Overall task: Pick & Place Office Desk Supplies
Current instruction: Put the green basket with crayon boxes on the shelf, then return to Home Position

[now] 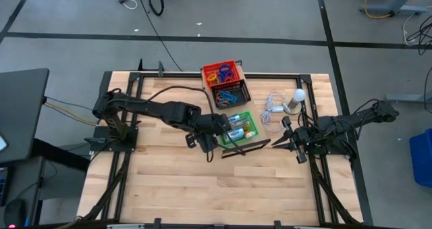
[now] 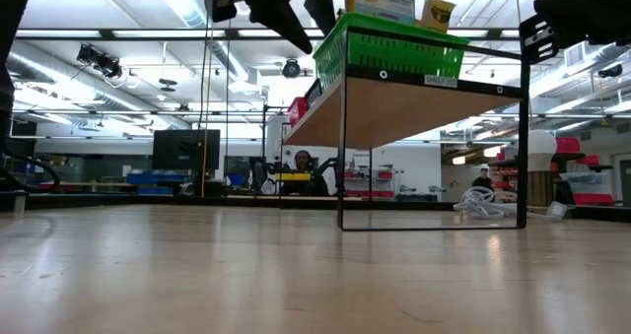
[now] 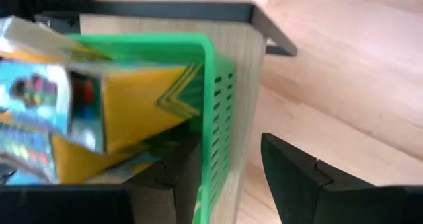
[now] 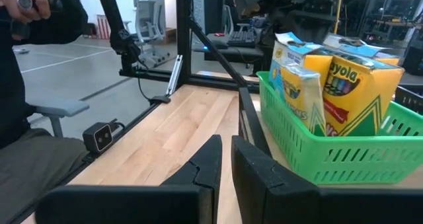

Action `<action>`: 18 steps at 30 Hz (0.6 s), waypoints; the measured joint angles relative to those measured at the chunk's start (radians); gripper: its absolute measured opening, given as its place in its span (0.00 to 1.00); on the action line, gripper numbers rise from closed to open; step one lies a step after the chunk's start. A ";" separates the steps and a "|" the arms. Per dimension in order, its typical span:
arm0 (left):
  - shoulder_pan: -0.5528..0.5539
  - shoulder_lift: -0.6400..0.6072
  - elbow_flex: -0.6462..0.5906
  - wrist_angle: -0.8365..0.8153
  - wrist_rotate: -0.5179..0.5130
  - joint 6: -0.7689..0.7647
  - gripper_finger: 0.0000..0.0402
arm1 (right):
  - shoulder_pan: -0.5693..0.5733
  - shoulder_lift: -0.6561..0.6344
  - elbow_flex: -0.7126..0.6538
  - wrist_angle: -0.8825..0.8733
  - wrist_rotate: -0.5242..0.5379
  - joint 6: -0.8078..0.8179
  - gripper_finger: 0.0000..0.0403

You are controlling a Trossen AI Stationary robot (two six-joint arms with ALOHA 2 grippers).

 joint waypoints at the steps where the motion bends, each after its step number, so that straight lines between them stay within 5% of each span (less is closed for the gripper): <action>1: -0.004 -0.002 0.000 -0.004 -0.015 -0.001 0.41 | 0.000 0.000 0.000 0.000 0.000 0.000 0.10; 11: -0.045 -0.107 0.000 0.058 -0.167 -0.069 0.40 | 0.000 0.000 0.000 0.024 -0.007 -0.015 0.10; 18: -0.049 -0.245 0.001 0.126 -0.264 -0.406 0.40 | 0.000 -0.015 0.000 0.116 -0.052 -0.107 0.10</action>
